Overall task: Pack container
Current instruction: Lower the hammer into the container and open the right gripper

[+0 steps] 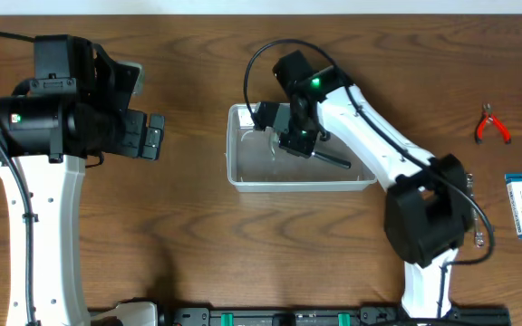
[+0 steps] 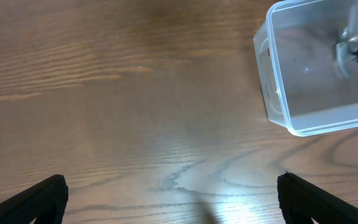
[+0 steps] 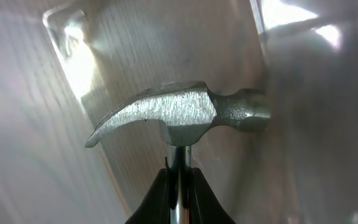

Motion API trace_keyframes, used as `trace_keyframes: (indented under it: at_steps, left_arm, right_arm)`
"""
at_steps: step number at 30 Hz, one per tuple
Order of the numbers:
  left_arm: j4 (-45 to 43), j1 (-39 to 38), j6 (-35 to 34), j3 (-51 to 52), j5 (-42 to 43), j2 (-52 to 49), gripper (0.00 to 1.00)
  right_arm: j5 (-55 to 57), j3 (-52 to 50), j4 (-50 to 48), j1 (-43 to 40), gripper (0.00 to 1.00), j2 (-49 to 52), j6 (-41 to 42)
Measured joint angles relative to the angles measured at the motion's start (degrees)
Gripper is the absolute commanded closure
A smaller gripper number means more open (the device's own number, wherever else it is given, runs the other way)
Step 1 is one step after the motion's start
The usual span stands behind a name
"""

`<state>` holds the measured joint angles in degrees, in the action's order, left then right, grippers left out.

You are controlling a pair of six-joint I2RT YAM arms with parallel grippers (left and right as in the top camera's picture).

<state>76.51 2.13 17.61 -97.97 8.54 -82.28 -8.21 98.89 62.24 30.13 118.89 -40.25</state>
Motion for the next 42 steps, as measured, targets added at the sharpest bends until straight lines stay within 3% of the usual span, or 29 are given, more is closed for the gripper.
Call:
trace_keyframes:
  at_steps: [27,32,42]
  left_arm:
    - [0.0,0.0,0.0,0.0,0.0,0.0,0.02]
    - [0.0,0.0,0.0,0.0,0.0,0.0,0.02]
    - [0.0,0.0,0.0,0.0,0.0,0.0,0.02]
  right_arm:
    - [0.0,-0.4,-1.1,0.0,0.95,6.2,0.3]
    - [0.0,-0.4,-1.1,0.0,0.88,7.5,0.5]
    - [0.0,-0.4,-1.4,0.0,0.83,7.7,0.9]
